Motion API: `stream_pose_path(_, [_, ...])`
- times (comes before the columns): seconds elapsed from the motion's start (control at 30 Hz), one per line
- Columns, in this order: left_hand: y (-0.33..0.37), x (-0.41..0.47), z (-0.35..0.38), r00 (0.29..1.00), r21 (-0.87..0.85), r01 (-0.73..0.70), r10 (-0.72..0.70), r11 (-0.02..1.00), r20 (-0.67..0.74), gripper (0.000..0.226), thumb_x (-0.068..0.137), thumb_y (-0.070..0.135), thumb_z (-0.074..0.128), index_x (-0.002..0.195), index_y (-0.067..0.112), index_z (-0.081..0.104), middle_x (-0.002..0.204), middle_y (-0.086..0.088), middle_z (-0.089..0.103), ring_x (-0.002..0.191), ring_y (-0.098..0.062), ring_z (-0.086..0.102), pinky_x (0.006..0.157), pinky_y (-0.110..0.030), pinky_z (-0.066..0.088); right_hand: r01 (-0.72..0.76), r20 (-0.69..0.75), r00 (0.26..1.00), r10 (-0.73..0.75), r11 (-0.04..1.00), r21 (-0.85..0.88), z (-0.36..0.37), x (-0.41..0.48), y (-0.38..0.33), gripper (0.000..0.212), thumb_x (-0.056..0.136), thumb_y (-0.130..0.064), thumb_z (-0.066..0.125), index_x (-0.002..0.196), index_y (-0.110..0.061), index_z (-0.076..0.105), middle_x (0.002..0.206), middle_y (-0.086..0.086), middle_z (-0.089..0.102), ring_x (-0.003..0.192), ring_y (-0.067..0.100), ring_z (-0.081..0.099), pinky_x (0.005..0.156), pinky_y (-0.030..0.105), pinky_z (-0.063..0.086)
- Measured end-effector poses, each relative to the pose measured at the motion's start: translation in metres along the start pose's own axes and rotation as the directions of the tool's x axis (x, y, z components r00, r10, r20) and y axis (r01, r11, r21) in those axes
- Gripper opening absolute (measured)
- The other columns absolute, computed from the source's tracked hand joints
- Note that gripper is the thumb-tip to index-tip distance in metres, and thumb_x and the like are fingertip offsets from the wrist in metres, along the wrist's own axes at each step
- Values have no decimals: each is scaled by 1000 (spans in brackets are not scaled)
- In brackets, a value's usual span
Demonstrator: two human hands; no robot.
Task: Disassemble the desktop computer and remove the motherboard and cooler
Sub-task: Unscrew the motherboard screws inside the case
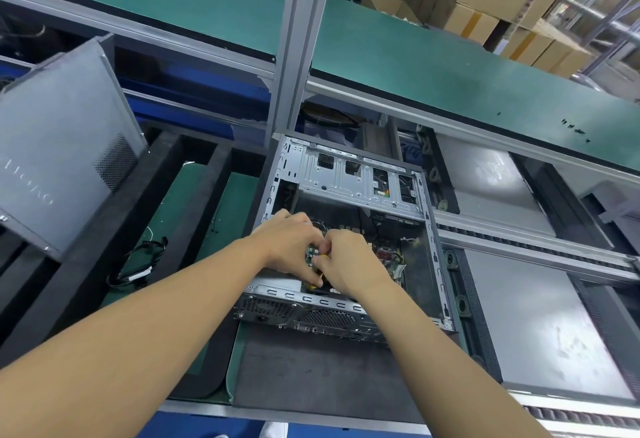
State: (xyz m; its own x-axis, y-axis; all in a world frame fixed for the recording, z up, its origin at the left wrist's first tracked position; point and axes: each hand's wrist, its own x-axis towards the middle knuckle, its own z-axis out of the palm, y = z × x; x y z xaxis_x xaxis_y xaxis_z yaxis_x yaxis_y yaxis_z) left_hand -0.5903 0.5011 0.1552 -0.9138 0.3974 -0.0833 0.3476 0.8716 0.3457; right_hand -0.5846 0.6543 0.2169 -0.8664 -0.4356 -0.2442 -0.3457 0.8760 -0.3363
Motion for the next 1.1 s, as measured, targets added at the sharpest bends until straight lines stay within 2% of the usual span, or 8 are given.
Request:
stream_pose_path(0.17, [0,0,-1,1000,-3,10,-10,1000,2,35,65,72,63,75,39,57,90,20,64,115,-5,40,99,-38,32,-14,90,996,8,998,66,-2,1,2,16,86,-15,64,101,-19,64,113,4,57,97,23,59,78,29,45])
stream_pose_path(0.27, [3,0,-1,1000,27,29,-29,999,-13,45,63,76,54,80,35,64,81,21,61,111,-6,42,92,-36,33,-63,27,998,59,984,168,0,3,6,18,85,-29,67,94,-17,57,103,2,58,86,17,56,63,26,40])
stream_pose_path(0.43, [2,0,0,1000,57,9,-8,998,-10,68,53,92,43,82,35,66,85,22,62,107,-6,41,90,-35,33,-103,3,995,103,991,87,4,7,8,25,90,-36,66,85,-14,56,76,-2,58,61,10,53,46,21,33])
stream_pose_path(0.57, [-3,0,-1,1000,-57,-15,14,998,-10,50,61,81,53,85,39,64,96,25,64,114,-6,41,97,-38,32,-64,89,994,58,996,61,-4,13,9,10,82,-21,69,89,-19,62,89,-5,59,73,10,57,57,22,43])
stream_pose_path(0.7, [-5,4,0,1000,-48,24,-23,999,16,47,61,81,55,79,37,61,91,20,64,110,-6,43,96,-39,33,-38,193,981,15,992,120,-11,17,13,15,79,-18,70,88,-26,60,94,-7,60,81,13,59,66,26,48])
stream_pose_path(0.87, [0,5,3,996,13,71,-71,997,-54,51,62,79,49,66,28,54,74,17,59,102,-6,47,86,-37,35,-84,138,988,72,993,81,-8,22,11,28,84,-43,66,86,-18,53,83,-2,60,68,10,52,51,26,35])
stream_pose_path(1.0, [-1,6,3,999,53,47,-46,997,-21,57,62,87,47,77,33,58,84,21,60,104,-2,42,88,-35,35,-64,168,984,61,998,14,-7,27,11,14,88,-27,64,90,-16,56,87,1,60,68,14,54,49,25,34])
stream_pose_path(1.1, [-1,4,4,999,36,32,-31,999,-41,45,66,78,51,85,38,59,89,23,60,109,-2,43,94,-37,35,-26,242,970,27,1000,-8,-13,29,12,12,85,-19,66,93,-19,58,100,0,61,81,19,58,57,29,40])
